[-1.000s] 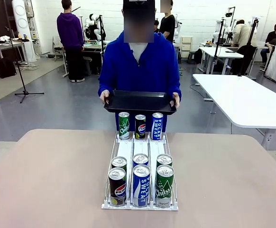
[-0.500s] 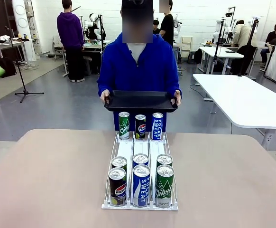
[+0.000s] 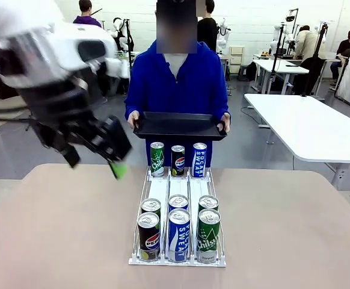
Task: Retrieve and hand over the desired beverage to the person.
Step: Pick up a can of the same type that the person held from the Automatic Can Dispenser.
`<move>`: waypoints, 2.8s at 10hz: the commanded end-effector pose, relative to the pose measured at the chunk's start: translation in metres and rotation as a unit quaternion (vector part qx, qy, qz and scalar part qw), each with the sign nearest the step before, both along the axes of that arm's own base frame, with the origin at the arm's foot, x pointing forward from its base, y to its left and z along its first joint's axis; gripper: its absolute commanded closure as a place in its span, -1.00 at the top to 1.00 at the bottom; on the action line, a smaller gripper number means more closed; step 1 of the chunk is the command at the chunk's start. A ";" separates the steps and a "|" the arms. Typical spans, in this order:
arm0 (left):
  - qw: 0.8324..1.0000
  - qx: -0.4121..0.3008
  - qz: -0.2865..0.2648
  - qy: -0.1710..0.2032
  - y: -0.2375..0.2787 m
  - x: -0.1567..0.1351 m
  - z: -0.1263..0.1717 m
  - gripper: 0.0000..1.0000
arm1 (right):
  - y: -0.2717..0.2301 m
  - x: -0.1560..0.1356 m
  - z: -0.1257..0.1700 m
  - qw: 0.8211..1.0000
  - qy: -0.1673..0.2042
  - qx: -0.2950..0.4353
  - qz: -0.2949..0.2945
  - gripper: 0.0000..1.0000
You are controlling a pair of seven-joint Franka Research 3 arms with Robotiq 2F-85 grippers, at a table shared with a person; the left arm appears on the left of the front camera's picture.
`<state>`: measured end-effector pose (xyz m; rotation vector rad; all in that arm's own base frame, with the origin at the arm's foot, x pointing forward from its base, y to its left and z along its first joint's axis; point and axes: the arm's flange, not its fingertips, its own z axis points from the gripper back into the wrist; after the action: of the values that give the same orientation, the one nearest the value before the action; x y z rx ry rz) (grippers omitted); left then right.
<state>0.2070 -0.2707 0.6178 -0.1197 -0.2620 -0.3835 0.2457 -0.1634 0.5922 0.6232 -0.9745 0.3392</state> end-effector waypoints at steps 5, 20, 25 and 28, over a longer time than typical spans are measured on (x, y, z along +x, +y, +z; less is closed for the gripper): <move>0.999 0.026 -0.019 0.038 -0.087 0.061 -0.032 1.00 | 0.000 0.000 -0.001 1.000 -0.002 0.002 0.006 1.00; 0.993 0.008 0.093 0.077 -0.144 0.094 -0.094 1.00 | 0.000 0.000 -0.001 1.000 -0.002 0.002 0.006 1.00; 0.986 0.035 0.148 0.062 -0.159 0.106 -0.130 1.00 | 0.000 0.000 -0.001 1.000 -0.002 0.002 0.006 1.00; 0.985 0.038 0.155 0.071 -0.165 0.116 -0.138 1.00 | 0.000 0.000 -0.001 1.000 -0.002 0.002 0.006 1.00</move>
<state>0.3187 -0.4240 0.4777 -0.0416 -0.1114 -0.1046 0.2453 -0.1638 0.5923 0.6222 -0.9748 0.3378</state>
